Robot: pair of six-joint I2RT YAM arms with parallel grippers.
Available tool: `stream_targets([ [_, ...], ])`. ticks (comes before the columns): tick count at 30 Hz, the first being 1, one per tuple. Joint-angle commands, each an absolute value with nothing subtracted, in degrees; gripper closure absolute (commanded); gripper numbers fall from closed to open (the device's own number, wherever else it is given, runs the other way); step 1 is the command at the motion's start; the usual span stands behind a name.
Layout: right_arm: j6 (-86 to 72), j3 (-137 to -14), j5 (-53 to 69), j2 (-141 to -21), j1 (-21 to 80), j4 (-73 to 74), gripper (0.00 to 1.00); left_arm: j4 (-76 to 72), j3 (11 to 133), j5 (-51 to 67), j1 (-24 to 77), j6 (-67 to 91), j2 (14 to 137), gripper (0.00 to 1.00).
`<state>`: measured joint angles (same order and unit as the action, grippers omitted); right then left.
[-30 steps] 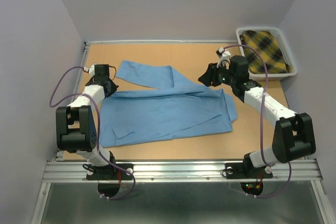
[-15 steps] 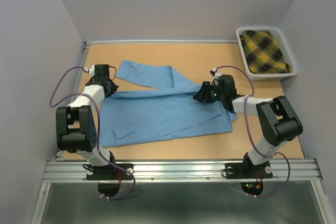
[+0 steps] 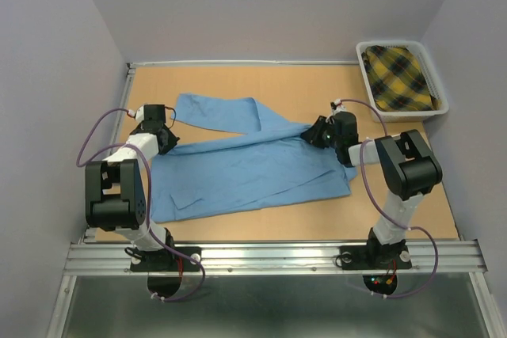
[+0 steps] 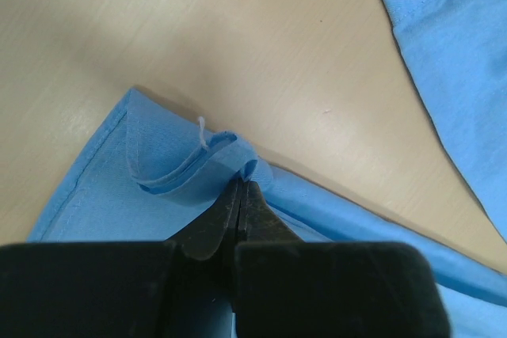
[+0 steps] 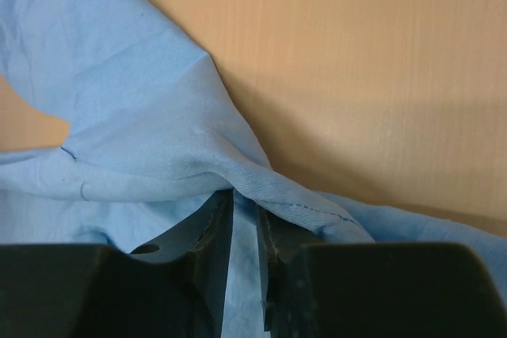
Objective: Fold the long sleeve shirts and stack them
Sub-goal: Fold the shirt
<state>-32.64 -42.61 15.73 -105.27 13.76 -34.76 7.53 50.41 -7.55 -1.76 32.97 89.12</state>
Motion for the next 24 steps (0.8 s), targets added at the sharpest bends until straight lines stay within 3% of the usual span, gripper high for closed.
stream_targets([
  [1,-33.58,-46.67,12.04,-107.05,13.01,-40.78,0.78,6.59,49.40,-8.17,-2.46,31.55,85.87,1.00],
  [10,-26.82,-50.00,7.64,-104.07,10.72,-36.31,0.72,5.80,47.99,-8.35,-2.81,30.76,84.82,1.00],
  [18,-15.39,-63.18,17.92,-97.82,10.81,-12.67,0.51,5.36,49.22,-8.44,-2.81,29.71,84.81,1.00],
  [24,-13.54,-74.08,23.37,-102.81,10.81,-2.47,0.47,5.62,49.04,-9.05,-2.81,28.39,84.73,1.00],
])
